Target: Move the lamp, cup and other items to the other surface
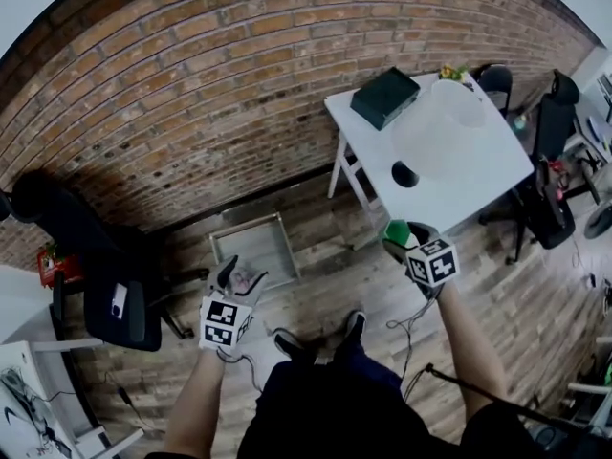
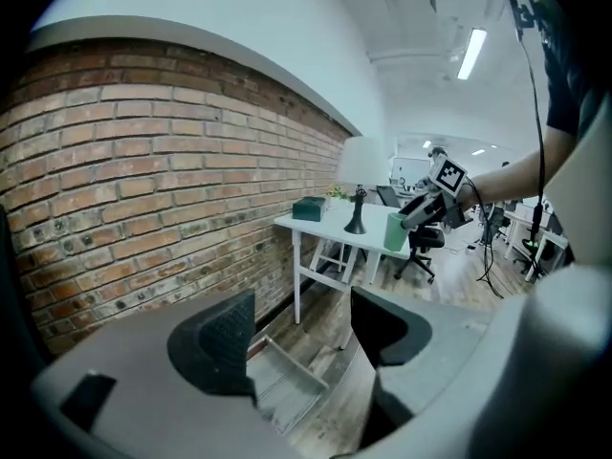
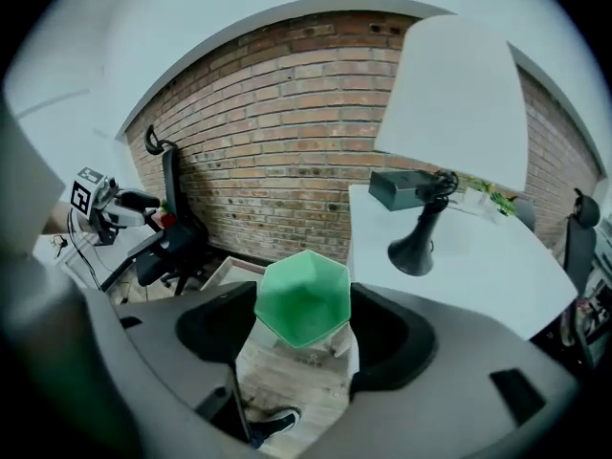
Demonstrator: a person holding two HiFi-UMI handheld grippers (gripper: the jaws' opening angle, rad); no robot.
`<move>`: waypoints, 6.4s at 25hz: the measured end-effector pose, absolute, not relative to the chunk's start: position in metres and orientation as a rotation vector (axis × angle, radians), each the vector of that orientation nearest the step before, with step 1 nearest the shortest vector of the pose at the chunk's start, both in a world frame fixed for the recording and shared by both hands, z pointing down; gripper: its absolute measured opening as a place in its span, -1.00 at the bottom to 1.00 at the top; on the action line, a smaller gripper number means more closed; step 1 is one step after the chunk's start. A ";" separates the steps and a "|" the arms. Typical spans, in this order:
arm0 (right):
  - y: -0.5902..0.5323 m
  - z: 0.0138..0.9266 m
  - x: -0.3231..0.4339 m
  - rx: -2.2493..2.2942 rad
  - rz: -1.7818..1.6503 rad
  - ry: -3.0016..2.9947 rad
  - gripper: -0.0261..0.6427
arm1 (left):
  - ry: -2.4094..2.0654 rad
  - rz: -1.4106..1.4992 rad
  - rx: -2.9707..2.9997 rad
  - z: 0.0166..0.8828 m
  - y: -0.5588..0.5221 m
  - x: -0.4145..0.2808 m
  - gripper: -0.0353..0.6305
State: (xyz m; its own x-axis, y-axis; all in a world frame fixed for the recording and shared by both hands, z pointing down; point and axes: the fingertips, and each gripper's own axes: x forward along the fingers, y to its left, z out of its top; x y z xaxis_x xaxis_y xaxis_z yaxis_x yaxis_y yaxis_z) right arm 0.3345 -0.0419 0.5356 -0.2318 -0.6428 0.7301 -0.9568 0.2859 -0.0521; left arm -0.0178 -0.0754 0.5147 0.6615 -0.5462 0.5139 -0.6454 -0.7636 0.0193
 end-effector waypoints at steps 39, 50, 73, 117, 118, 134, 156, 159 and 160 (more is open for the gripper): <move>-0.047 0.550 0.629 1.700 0.625 -1.921 0.22 | -1.056 0.741 2.593 0.513 -0.047 0.173 0.04; -0.018 0.472 0.520 1.726 0.173 -1.969 0.05 | -1.036 0.676 2.629 0.498 -0.020 0.108 0.04; -0.013 0.491 0.153 1.295 0.062 -2.223 0.06 | -1.371 0.583 2.464 0.496 0.064 -0.209 0.04; -0.093 0.864 -0.135 0.403 0.382 -2.301 0.07 | -1.482 0.604 1.961 0.738 0.016 -0.282 0.04; -0.094 0.874 -0.138 0.403 0.388 -2.292 0.07 | -1.476 0.605 1.957 0.745 0.017 -0.281 0.04; -0.101 1.026 -0.194 0.386 0.432 -2.242 0.31 | -1.508 0.508 1.819 0.841 0.032 -0.304 0.03; -0.101 1.070 -0.223 0.291 0.306 -2.203 -0.07 | -1.499 0.456 1.831 0.871 0.027 -0.316 0.00; -0.101 1.024 -0.221 0.315 0.326 -2.223 -0.07 | -1.506 0.467 1.893 0.840 0.022 -0.316 0.00; -0.099 1.006 -0.219 0.320 0.330 -2.227 -0.07 | -1.501 0.470 1.902 0.827 0.021 -0.315 0.00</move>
State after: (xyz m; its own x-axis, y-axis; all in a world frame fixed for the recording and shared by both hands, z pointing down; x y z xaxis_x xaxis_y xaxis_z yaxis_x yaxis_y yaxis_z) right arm -0.2193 -0.0989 1.0060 -0.6138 -0.1166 0.7808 -0.3379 0.9326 -0.1264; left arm -0.3146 0.0213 0.8271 0.2762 -0.7163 0.6408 -0.9539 -0.1226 0.2741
